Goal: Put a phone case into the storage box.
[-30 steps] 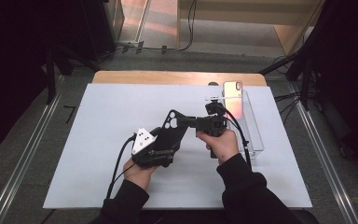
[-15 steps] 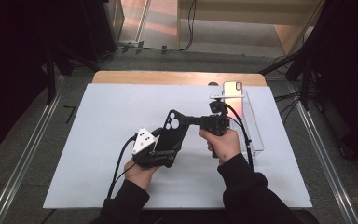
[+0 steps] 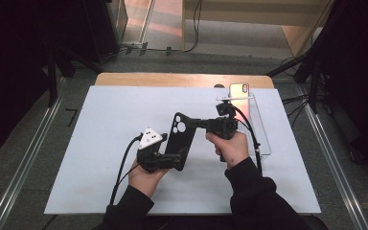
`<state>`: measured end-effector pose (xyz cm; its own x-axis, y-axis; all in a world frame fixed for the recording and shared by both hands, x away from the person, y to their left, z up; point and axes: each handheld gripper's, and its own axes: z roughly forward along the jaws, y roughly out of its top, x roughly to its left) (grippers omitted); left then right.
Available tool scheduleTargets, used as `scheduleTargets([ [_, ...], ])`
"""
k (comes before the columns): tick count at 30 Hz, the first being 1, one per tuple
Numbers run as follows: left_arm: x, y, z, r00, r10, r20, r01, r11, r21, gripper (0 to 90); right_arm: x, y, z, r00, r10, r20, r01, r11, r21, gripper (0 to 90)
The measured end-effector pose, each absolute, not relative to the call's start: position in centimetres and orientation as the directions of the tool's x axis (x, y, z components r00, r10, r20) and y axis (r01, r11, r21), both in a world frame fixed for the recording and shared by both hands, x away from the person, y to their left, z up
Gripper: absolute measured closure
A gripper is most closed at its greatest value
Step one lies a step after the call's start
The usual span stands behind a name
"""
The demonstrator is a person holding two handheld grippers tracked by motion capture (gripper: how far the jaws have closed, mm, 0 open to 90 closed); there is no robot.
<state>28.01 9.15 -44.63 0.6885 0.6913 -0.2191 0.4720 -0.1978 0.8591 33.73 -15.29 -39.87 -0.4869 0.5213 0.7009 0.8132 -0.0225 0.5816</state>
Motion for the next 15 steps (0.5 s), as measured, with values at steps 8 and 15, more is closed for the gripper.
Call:
scheduleTargets([
  [8, 28.3, 9.3, -43.9, 0.702, 0.669, -0.245, 0.523, -0.251, 0.814, 11.4, 33.3, -15.8, -39.1, -0.554, 0.593, 0.585, 0.742, 0.033, 0.67, 77.3],
  [15, 29.0, 10.1, -43.0, 0.709, 0.641, -0.295, 0.58, -0.291, 0.761, 13.9, 32.9, -15.7, -38.6, -0.613, 0.611, 0.501, 0.681, 0.085, 0.728, 77.3],
])
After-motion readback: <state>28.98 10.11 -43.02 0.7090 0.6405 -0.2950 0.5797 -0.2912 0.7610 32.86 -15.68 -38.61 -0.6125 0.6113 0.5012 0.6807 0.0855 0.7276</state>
